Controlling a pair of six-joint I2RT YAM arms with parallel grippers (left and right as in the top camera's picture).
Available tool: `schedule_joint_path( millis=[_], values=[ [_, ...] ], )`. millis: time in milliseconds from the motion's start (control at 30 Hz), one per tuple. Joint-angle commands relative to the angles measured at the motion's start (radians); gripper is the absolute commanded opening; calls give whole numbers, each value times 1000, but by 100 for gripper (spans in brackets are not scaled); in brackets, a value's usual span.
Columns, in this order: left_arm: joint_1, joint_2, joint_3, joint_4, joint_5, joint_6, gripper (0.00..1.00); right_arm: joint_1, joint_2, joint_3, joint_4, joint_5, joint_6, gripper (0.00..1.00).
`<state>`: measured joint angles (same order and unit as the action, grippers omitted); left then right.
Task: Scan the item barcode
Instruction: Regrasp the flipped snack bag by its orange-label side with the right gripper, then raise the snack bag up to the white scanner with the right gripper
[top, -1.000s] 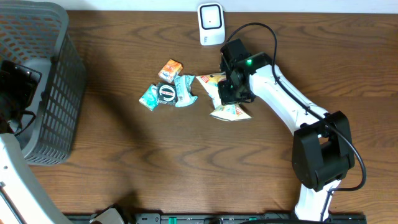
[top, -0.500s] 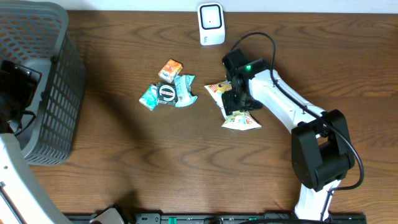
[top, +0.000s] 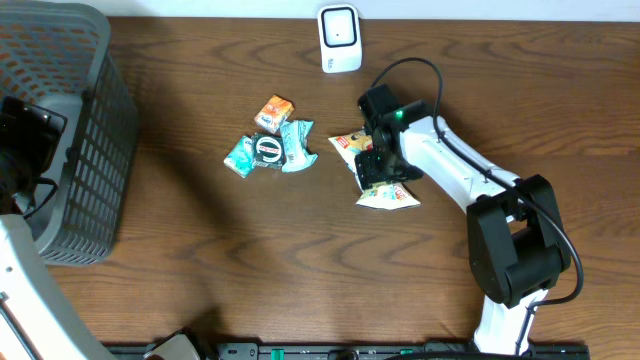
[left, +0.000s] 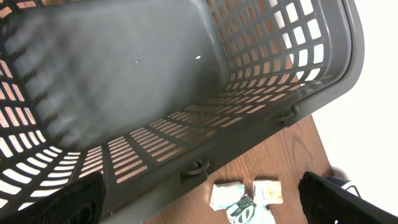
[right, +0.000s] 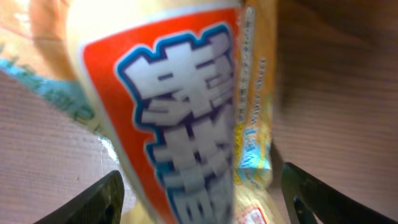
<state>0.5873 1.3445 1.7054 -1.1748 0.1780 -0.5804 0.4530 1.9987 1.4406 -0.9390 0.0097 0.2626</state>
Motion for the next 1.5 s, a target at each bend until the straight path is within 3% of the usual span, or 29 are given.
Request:
schedule_joint_path(
  millis=[0,200,333,667,833,1233,1467],
  values=[
    [3,-7,14,-2,-5,-8,98,7,16,-72,56,-58,6,72],
    [3,-7,14,-2,-5,-8,98,7,16,-105,90,-69,6,47],
    [3,-7,14,-2,-5,-8,98,7,16,-105,91,-69,6,2],
    [3,-7,14,-2,-5,-8,98,4,15,98,11,-6,2,1],
    [3,-7,14,-2,-5,-8,98,4,15,240,67,96,-43,1],
    [3,-7,14,-2,-5,-8,98,3,32,266,704,240,-144,1],
    [3,-7,14,-2,-5,-8,98,2,140,266,1048,240,-210,1]
  ],
)
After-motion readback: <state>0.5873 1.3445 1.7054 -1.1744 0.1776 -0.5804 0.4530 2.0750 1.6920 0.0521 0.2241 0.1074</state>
